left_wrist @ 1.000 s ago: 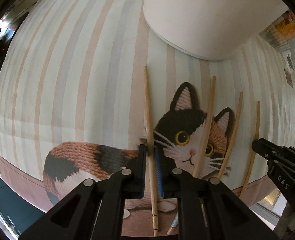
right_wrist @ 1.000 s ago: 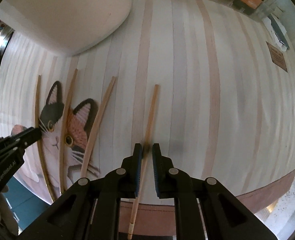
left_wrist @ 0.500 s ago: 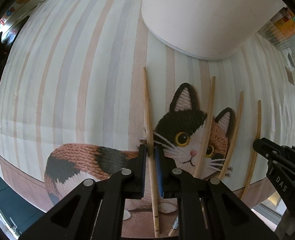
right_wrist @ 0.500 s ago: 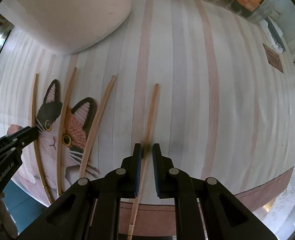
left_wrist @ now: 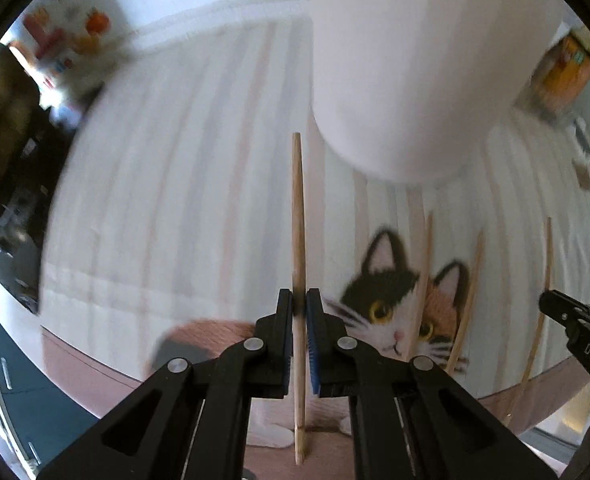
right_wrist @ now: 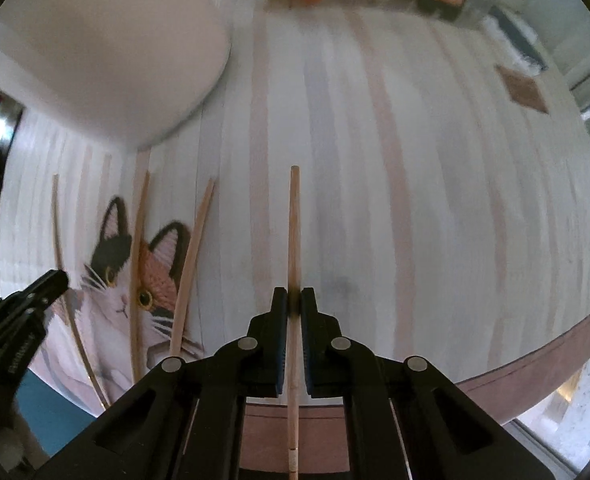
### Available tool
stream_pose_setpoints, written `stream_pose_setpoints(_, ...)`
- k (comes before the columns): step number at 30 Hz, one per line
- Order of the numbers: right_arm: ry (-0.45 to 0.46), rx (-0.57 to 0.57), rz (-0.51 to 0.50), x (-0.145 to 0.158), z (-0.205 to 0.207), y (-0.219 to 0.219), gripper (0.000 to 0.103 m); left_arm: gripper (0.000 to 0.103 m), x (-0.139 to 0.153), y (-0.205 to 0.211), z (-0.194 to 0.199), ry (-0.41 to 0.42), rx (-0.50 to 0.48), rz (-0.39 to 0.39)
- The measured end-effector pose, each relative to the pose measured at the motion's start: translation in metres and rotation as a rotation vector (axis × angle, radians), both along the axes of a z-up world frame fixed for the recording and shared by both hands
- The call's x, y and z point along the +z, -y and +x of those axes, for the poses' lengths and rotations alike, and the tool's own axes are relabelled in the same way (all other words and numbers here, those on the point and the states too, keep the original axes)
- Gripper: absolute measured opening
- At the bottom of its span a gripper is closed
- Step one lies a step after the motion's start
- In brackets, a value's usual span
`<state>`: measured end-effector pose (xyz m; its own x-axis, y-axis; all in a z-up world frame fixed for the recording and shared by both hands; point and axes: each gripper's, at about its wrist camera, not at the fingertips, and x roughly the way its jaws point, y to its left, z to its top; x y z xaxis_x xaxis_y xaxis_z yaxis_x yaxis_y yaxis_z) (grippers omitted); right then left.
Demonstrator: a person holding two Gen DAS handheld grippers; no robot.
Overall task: Organize utensils
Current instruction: 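Lift the left tool's chopstick to the holder while the right tool carries its chopstick there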
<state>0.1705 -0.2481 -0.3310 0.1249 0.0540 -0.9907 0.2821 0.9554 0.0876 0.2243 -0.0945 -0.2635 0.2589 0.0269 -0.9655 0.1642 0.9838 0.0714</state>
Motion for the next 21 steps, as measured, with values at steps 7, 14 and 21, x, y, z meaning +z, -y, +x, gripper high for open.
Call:
stream_pose_setpoints(7,0.163,-0.016,-0.064,0.049,0.0,0.005,0.007,0.004,0.06,-0.006,0.006,0.169,0.028,0.004)
stream_pose_setpoints(14,0.312,-0.008,-0.139,0.095,0.007,0.005,0.006,0.004,0.084,-0.039,0.01,0.284,0.058,0.036)
stream_pose_setpoints(21,0.419,-0.032,-0.125,0.131,0.009,0.008,0.006,0.004,0.125,-0.06,0.014,0.35,0.112,-0.024)
